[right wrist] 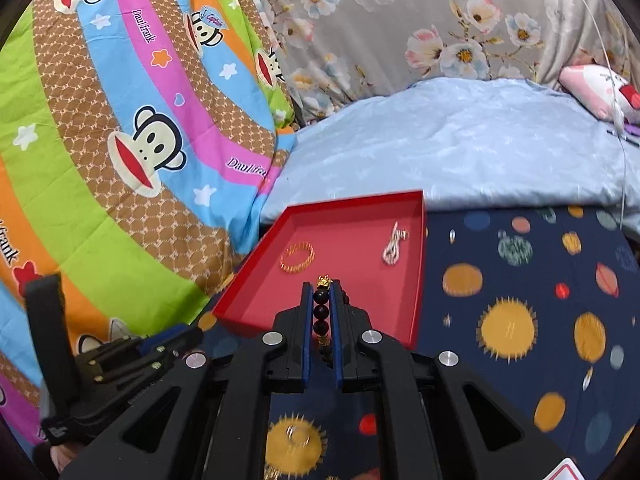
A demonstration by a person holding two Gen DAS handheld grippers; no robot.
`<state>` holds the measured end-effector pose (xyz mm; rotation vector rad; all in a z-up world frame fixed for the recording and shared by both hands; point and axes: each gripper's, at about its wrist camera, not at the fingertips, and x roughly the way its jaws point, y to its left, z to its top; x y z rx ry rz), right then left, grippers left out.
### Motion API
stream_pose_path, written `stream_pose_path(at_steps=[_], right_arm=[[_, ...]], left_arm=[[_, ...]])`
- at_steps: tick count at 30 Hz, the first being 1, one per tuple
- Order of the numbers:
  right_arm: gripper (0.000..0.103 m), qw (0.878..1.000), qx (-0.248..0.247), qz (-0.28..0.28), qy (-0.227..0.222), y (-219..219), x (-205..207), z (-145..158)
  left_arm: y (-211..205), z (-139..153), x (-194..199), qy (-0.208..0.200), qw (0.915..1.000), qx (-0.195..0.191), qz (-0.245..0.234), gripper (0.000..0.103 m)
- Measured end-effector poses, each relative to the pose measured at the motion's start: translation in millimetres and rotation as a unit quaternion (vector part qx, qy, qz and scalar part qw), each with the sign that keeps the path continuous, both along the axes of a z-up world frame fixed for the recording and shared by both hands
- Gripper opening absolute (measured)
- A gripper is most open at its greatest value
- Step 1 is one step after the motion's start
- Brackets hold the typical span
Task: Organize jewelry
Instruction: 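Lower ring and bead bracelet into the red tray and open both grippers, then withdraw both grippers from the tray toward the remaining jewelry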
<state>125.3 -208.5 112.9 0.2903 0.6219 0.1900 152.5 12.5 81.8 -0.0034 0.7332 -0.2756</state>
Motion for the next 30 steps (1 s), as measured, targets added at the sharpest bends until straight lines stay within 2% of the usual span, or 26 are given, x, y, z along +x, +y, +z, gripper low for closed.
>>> stream_pose_path(at_steps=[3, 5, 13, 15, 17, 18, 24, 30], right_arm=[[0.007, 1.000, -0.010, 0.001, -0.001, 1.2, 25.6, 3.2], [0.007, 1.000, -0.012, -0.001, 0.005, 0.6, 42.2, -0.8], [0.009, 0.998, -0.002, -0.003, 0.056, -6.8, 89.7, -45.2], [0.016, 0.998, -0.010, -0.016, 0.058, -8.0, 91.7, -51.2], [0.030, 0.998, -0.013, -0.022, 0.051, -8.7, 87.6, -50.2], [0.032, 0.999, -0.012, -0.025, 0.046, -9.3, 84.2, -49.1], [0.034, 0.999, -0.011, -0.028, 0.030, -8.4, 47.7, -42.8], [0.035, 0.999, -0.029, -0.029, 0.026, 1.3, -10.3, -43.7]], left_arm=[[-15.5, 14.6, 30.8, -0.023, 0.9997, 0.007, -0.001, 0.019], [-22.0, 13.9, 48.1, -0.021, 0.9998, 0.005, -0.003, 0.018], [-41.0, -22.5, 101.2, 0.023, 0.9996, 0.014, 0.011, 0.019], [-39.3, -28.8, 106.0, 0.026, 0.9992, 0.017, 0.026, 0.023], [-35.2, -30.6, 106.1, 0.022, 0.9983, 0.026, 0.047, 0.050], [-32.6, -29.5, 104.1, 0.017, 0.9980, 0.025, 0.055, 0.054], [-21.1, -20.0, 78.2, -0.006, 0.9977, 0.035, 0.058, 0.060], [-4.0, -21.0, 32.8, 0.000, 0.9982, 0.026, 0.055, 0.065]])
